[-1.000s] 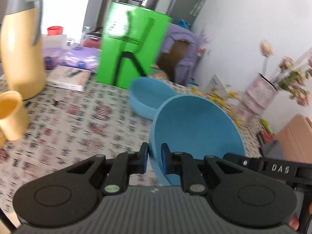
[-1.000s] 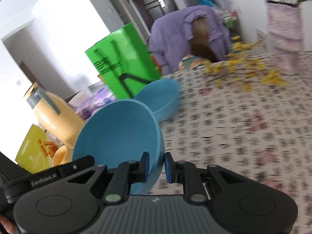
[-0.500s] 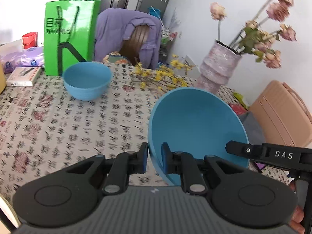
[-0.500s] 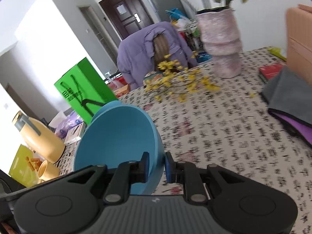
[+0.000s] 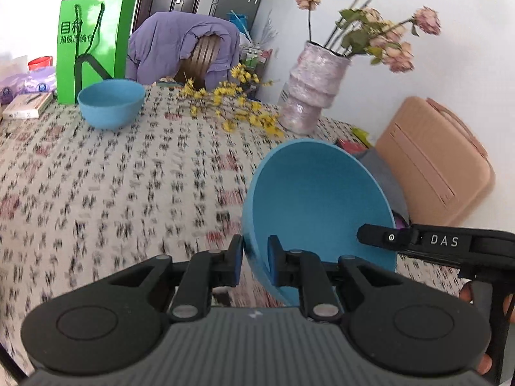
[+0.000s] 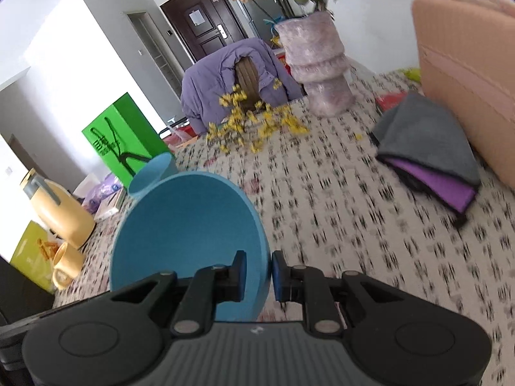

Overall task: Organize plates and bowls
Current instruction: 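Carry both bowls back and lower each into a placed blue bowl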

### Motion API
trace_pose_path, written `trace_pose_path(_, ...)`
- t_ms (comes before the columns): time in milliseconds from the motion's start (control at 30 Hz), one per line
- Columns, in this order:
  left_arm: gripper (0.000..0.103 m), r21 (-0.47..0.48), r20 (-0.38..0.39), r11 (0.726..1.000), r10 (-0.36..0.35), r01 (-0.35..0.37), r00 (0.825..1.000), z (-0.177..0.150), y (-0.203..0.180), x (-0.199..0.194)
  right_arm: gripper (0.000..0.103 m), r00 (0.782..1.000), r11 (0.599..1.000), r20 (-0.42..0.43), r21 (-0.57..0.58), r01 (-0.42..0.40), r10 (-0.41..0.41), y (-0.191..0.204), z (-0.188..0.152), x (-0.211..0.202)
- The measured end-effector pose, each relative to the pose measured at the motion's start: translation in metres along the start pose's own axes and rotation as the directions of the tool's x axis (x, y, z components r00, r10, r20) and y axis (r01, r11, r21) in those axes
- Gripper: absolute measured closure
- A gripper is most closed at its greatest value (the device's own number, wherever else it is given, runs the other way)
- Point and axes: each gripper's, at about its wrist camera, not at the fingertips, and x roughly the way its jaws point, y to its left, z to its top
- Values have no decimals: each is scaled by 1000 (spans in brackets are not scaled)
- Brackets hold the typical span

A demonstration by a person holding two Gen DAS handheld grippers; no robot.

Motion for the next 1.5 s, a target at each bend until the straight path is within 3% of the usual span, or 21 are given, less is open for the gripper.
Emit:
trace_pose_path(367,87,-8,-8,1000,-1,1,1000,-78,-16,-45,87,999,999,6,27,-34,34,-22,-75,-50)
trace_pose_path(600,87,5,5,1000,6,-6,1000,-108,-16,-63,87,999,998,-3,47,-34,34,-26,-111,-67)
trace_pose_path(867,87,-15,73,1000,12,-11,997,-108,-6,-86,87,999,999,11,17,-51,51,-6,-120,-79)
trace_pose_path(1067,87,-77,133,996,46,-36,990,-99,28,-108,87,994,994,16,-15,-109,109,29,-113,-67)
trace_pose_path(1267,87,-171,115,980,121,-100,986,-95,74,-112,87,987,986,-53,-57,-156,153,71,-117,-31)
trace_pose_path(1500,87,-218,54,970,122,-107,991,-97,107,-102,83,985,986,-93,-75,-151,144,92,-121,-9)
